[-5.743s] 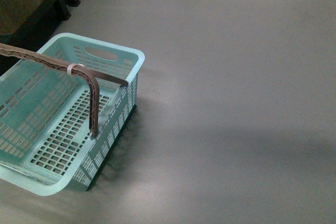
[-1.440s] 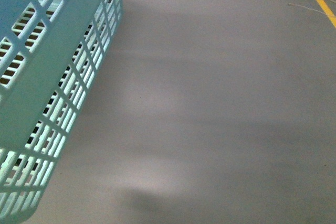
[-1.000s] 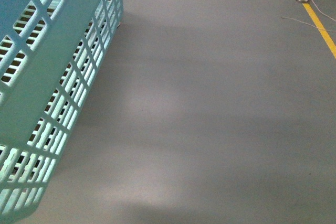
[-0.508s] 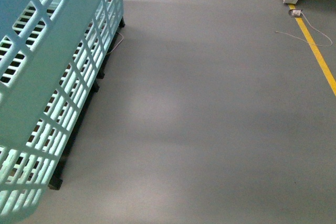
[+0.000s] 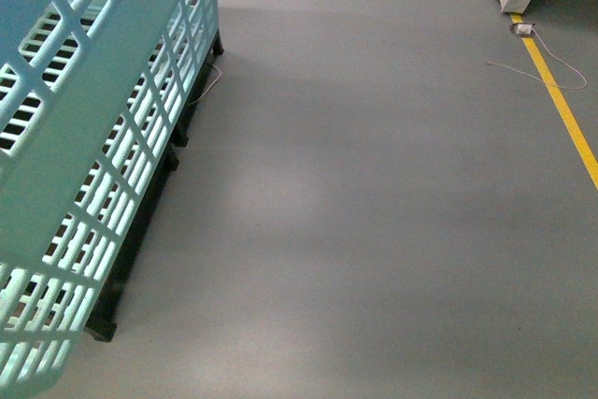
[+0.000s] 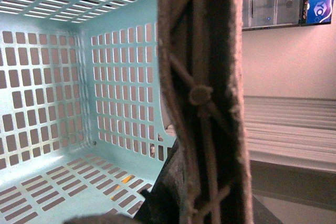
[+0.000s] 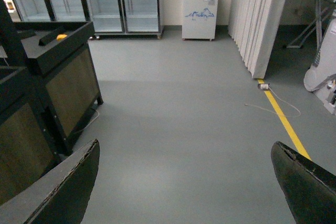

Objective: Pick lemon and mango into basket

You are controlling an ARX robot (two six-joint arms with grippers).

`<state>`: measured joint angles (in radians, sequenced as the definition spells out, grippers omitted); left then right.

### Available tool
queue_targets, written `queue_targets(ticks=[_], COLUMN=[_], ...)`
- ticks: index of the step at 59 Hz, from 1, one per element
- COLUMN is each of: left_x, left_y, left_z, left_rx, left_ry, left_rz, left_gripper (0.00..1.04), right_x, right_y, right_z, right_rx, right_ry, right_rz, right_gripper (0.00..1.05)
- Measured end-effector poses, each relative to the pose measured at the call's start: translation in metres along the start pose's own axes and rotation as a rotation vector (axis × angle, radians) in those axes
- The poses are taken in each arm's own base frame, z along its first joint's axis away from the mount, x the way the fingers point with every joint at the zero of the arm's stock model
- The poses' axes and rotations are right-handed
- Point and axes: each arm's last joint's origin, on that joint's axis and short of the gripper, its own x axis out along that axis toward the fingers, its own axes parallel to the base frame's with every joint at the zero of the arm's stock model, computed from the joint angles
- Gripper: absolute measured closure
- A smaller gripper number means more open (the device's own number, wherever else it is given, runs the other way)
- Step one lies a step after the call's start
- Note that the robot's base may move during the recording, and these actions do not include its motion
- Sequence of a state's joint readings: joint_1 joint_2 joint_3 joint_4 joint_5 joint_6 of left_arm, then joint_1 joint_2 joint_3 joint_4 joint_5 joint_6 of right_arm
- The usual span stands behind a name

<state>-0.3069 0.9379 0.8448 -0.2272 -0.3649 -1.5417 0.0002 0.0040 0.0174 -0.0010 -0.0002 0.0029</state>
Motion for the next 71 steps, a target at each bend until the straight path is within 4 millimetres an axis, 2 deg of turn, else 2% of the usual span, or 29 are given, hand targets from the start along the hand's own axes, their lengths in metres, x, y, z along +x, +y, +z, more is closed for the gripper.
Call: queue_targets(ticks=[71], left_x=[-0.0003], left_y=[-0.0005], left_z=[-0.0006], left_rx=[-0.004], left_ry=[0.003], left_rz=[0.000], left_gripper=[1.00], right_x=[0.0000], right_y=[0.0000], right_z=[0.0001], right_rx=[0.000], right_ry=[-0.001], right_rz=[0.000], right_gripper=[0.09])
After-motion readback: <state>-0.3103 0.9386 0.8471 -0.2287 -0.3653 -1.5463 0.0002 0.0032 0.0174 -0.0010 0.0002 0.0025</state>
